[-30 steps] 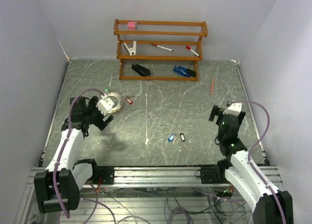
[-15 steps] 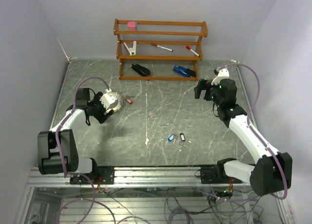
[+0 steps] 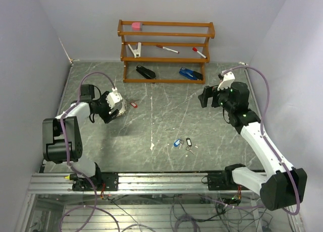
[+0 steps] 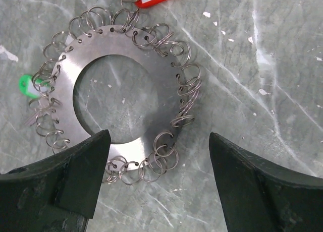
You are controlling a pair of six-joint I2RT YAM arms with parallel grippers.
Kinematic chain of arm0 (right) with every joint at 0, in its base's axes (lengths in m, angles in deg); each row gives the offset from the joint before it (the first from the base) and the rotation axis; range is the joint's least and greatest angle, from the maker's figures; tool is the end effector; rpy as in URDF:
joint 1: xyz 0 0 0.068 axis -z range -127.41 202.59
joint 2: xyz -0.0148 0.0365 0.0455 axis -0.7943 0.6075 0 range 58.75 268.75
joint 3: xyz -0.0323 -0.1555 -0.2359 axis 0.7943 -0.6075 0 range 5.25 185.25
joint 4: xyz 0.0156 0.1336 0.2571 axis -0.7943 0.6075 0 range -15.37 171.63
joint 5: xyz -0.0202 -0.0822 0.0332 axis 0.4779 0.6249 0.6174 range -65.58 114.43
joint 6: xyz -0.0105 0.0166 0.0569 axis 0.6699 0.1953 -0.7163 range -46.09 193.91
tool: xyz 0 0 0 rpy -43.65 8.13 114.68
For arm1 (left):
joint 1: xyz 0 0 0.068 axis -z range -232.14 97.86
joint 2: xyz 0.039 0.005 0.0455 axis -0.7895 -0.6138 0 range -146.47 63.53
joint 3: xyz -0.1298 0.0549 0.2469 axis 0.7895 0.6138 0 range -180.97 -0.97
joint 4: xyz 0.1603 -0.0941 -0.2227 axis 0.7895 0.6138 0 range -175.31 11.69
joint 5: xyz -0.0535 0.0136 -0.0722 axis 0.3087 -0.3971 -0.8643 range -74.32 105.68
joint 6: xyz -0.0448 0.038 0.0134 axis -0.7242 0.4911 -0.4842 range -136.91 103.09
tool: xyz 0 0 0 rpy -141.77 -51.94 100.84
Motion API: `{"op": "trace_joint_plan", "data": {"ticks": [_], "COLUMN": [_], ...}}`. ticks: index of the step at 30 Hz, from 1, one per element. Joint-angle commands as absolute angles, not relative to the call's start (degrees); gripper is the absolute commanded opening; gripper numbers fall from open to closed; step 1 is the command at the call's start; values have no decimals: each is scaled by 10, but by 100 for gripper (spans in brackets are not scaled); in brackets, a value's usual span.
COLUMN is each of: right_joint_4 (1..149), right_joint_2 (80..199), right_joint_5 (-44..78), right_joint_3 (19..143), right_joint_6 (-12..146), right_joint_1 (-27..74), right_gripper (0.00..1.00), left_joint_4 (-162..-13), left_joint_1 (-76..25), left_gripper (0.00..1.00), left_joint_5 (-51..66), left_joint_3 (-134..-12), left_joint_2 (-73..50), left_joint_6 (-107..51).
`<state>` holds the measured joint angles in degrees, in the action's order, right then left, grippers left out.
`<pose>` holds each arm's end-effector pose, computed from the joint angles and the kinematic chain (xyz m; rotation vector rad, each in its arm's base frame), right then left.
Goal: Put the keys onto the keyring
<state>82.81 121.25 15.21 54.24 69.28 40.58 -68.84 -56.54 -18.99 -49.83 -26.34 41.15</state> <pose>0.2763 0.0661 0.3087 -0.2328 1.9466 0.3481 0.3269 -0.0003 0.1606 1.2481 1.9948 -0.2710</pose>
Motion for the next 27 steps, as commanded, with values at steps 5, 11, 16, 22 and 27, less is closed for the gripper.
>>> {"op": "trace_joint_plan", "data": {"ticks": [5,11,16,22,27], "right_joint_4": [843,841,847,848,847], "right_joint_2": [1198,1198,1202,1202,1201], "right_joint_5": [141,152,157,160,157], "right_joint_3": [550,554,557,562,560], "right_joint_6": [714,702,698,694,690], "right_joint_1": [405,406,406,405,405], "right_gripper": [90,87,87,87,87], "left_joint_4": [-606,-512,-469,-450,-428], "left_joint_1": [-563,-563,-563,-562,-558], "left_gripper": [85,80,79,79,77], "left_joint_5": [-215,-256,-241,-236,-246], "left_joint_3": [-583,-627,-645,-671,-692], "left_joint_2": [-327,-358,-375,-403,-424], "left_joint_6": [487,547,576,591,604]}}
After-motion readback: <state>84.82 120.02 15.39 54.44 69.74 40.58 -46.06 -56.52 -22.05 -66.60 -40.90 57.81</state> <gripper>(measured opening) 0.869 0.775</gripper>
